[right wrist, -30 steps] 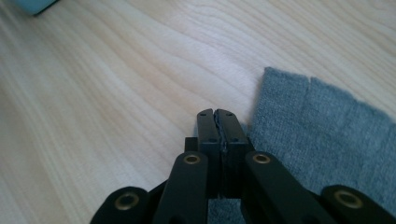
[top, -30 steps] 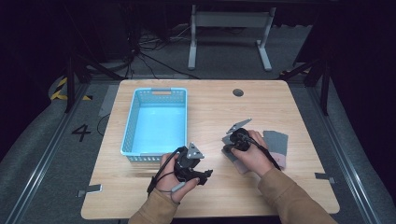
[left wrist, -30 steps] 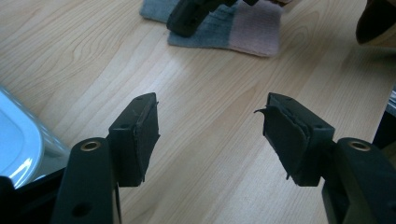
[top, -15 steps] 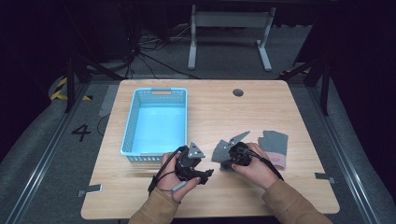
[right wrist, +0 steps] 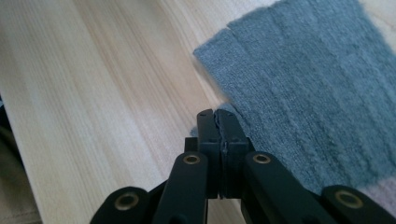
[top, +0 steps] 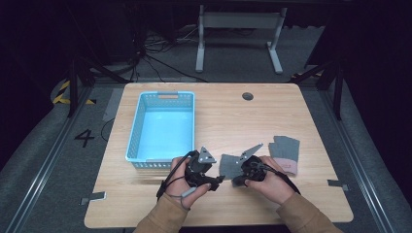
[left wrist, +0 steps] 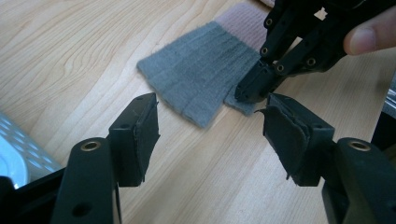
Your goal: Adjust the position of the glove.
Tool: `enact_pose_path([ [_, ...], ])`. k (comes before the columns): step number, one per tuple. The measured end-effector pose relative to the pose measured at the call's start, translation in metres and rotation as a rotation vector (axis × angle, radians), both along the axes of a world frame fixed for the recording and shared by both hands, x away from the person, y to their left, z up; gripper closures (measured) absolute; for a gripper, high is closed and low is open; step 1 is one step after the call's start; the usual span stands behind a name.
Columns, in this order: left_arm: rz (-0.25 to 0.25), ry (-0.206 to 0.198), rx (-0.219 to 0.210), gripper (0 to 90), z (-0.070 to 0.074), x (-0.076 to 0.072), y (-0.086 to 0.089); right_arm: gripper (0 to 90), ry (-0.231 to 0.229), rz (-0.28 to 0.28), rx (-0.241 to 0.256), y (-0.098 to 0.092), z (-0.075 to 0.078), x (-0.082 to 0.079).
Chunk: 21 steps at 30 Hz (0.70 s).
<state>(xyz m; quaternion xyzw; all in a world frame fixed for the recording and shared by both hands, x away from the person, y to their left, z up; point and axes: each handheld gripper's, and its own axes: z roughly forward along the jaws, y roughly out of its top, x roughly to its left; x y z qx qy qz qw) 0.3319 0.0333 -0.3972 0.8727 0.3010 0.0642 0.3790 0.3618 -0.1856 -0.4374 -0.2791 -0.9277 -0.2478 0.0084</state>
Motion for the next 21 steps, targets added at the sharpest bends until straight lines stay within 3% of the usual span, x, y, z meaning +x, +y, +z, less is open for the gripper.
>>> enact_pose_path([
  [5, -0.011, 0.002, 0.004, 36.8, 0.000, 0.001, -0.002, 90.0, 0.002, 0.001, 0.003, -0.001, 0.001, -0.001],
  [9, -0.010, 0.000, 0.000, 37.0, 0.000, 0.001, -0.003, 89.9, -0.034, -0.013, 0.050, -0.005, 0.010, -0.002],
  [14, -0.013, -0.004, -0.006, 37.0, 0.002, 0.002, -0.003, 90.0, -0.109, -0.076, 0.110, -0.026, 0.031, -0.003],
  [21, -0.025, -0.004, -0.010, 37.0, 0.005, 0.005, -0.004, 90.0, -0.136, -0.161, 0.138, -0.057, 0.046, -0.001],
])
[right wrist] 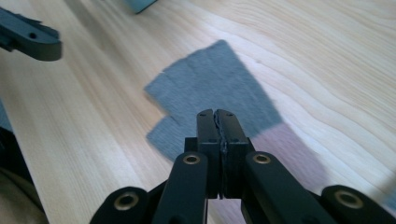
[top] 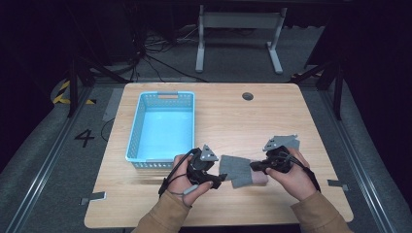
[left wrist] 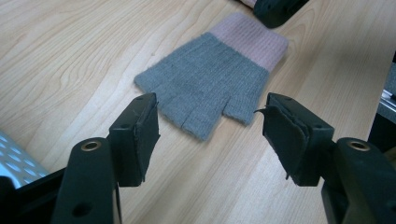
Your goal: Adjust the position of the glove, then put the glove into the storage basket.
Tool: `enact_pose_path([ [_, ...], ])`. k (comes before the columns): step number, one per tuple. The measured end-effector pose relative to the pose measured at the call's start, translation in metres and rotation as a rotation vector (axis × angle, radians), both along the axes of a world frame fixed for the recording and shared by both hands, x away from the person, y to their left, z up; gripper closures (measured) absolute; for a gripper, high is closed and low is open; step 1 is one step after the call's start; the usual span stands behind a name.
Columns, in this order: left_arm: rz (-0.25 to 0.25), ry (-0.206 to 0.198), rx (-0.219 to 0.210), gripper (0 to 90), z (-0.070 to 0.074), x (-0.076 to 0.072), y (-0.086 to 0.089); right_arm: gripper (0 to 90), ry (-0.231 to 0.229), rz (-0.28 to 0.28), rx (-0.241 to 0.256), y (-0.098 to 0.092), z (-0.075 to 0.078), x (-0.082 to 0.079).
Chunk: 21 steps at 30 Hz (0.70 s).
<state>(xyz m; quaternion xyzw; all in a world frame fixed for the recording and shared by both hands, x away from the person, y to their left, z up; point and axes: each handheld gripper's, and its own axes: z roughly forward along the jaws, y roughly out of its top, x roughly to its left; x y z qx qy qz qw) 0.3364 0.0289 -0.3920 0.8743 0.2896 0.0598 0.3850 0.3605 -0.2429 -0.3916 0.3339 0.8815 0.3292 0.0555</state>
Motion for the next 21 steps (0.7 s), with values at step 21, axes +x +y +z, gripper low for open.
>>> enact_pose_path([
  [21, 0.000, -0.008, -0.008, 37.0, 0.002, 0.001, -0.001, 90.0, 0.037, -0.171, -0.070, -0.052, -0.014, 0.015],
])
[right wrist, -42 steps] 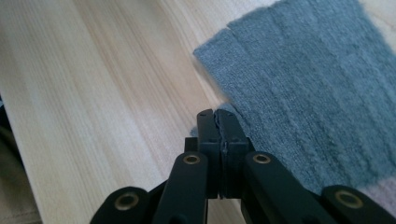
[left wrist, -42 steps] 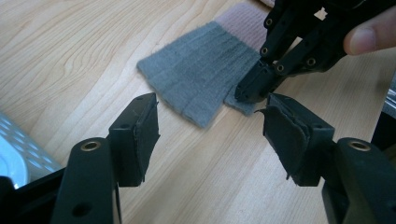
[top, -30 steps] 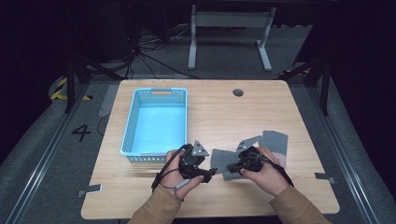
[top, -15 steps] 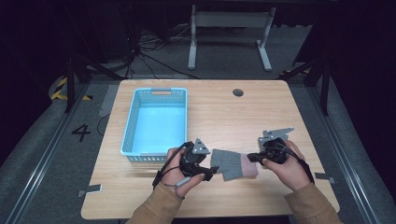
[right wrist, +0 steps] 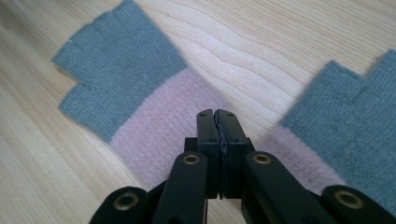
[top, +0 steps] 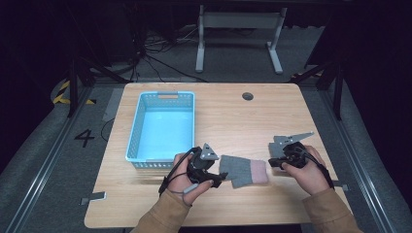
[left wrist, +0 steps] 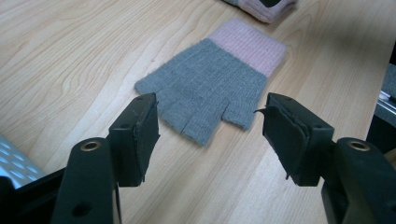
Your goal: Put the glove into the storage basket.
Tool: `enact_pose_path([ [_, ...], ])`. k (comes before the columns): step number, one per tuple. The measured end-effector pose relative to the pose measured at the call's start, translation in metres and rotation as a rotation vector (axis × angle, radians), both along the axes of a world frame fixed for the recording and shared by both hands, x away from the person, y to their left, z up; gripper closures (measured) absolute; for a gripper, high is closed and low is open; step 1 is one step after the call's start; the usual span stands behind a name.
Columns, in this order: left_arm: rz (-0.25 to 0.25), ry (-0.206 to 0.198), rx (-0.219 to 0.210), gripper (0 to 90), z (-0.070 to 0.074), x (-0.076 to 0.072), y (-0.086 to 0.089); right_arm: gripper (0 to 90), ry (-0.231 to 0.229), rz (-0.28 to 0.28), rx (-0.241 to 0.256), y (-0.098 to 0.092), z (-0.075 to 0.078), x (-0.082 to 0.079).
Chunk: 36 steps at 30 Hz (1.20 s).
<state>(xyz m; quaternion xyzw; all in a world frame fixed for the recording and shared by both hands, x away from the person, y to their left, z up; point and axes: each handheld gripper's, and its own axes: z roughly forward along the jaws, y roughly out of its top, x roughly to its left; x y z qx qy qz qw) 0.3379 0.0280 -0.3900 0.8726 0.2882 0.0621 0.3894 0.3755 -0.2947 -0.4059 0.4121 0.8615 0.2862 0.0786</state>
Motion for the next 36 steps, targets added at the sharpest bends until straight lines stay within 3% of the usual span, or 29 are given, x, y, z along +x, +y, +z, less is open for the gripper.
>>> enact_pose_path([
  [17, -0.007, 0.008, -0.003, 36.9, 0.000, 0.001, -0.002, 90.0, 0.072, -0.024, -0.058, -0.003, -0.020, 0.005],
  [36, -0.040, -0.002, -0.008, 36.9, 0.003, 0.006, -0.011, 90.0, 0.131, -0.105, -0.062, -0.044, -0.019, -0.005],
])
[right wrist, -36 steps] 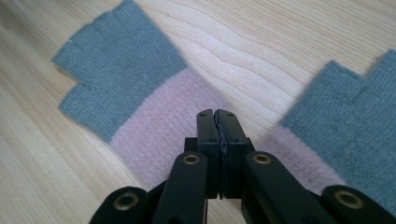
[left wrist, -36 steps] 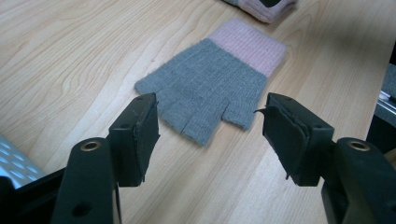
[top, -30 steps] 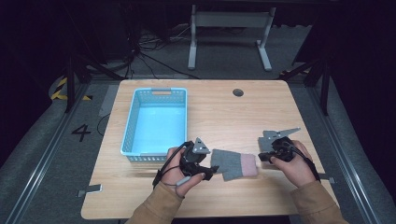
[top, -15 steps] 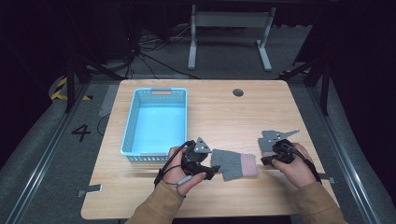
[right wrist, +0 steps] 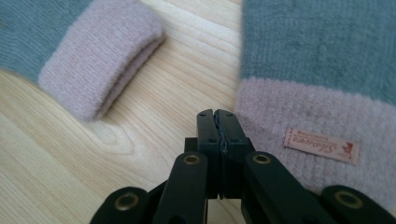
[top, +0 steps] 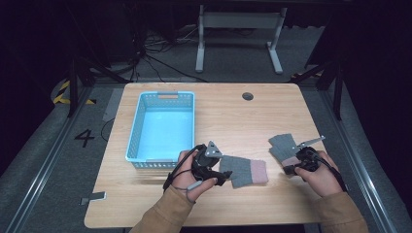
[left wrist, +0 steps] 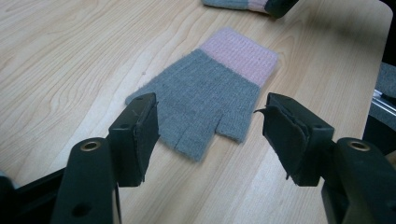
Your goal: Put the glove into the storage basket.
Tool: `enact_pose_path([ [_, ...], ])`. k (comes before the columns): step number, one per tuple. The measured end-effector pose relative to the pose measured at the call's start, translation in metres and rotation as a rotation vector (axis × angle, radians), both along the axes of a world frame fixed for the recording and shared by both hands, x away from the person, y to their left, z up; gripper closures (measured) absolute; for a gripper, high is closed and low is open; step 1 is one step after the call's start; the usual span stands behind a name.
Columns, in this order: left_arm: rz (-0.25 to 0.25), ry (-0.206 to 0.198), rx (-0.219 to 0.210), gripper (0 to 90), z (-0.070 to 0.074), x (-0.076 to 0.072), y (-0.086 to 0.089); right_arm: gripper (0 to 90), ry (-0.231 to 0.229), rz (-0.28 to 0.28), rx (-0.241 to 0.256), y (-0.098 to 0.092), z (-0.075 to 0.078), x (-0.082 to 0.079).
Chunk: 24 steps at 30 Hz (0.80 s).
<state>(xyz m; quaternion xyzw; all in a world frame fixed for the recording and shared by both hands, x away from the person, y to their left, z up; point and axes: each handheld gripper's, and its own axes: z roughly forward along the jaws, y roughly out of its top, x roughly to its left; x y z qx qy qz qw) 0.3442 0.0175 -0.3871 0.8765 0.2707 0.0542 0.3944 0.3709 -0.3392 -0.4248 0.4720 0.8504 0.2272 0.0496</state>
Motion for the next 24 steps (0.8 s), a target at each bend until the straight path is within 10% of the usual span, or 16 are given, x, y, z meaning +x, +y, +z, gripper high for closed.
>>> enact_pose_path([
  [16, 0.006, 0.000, -0.006, 36.9, 0.002, 0.000, 0.002, 90.0, 0.026, -0.052, 0.004, -0.016, 0.002, 0.001],
  [24, 0.011, 0.001, -0.006, 36.9, 0.002, 0.000, 0.003, 77.5, -0.076, -0.059, 0.065, -0.014, 0.017, -0.001],
])
